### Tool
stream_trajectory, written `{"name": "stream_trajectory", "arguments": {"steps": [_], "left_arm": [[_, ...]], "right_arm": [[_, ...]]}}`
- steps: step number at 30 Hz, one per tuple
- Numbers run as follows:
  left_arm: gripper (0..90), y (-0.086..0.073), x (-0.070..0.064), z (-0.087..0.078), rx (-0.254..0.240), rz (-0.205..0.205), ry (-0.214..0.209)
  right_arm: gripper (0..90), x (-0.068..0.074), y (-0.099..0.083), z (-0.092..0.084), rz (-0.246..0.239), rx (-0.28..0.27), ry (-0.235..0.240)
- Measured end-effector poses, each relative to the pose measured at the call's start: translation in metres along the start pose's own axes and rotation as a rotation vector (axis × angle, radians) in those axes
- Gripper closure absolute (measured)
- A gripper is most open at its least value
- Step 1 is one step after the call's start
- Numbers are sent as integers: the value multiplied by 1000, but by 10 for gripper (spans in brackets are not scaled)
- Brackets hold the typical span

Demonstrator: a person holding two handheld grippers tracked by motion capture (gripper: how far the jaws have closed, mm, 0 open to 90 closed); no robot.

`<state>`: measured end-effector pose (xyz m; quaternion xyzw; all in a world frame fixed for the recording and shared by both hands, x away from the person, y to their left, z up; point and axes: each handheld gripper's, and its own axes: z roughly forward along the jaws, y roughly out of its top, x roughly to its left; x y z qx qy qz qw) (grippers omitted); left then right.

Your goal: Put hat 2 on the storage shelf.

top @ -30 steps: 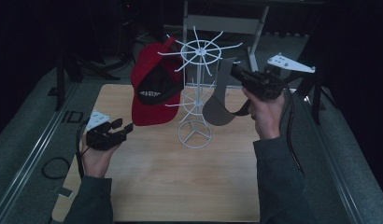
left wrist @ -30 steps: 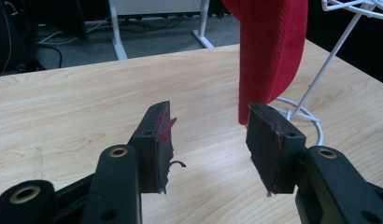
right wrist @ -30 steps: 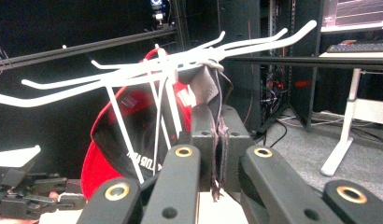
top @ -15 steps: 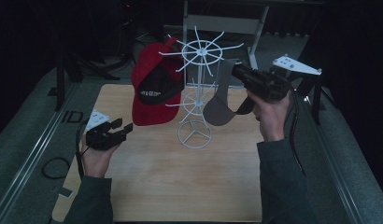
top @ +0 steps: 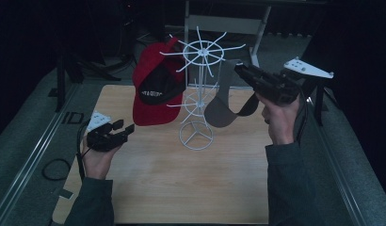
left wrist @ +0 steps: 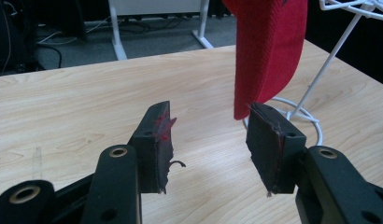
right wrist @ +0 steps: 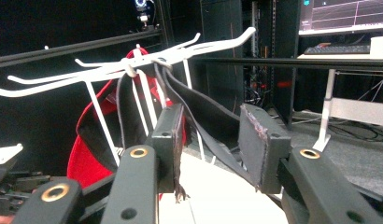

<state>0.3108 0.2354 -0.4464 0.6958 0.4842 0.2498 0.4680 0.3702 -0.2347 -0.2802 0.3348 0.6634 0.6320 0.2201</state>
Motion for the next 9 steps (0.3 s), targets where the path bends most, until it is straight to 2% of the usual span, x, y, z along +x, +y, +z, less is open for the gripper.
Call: {"name": "stream_trajectory", "arguments": {"steps": [9], "left_arm": [[510,0,0,1,2,-2,1]], "right_arm": [[594,-5,-6,-12,-6,-10,-4]]}}
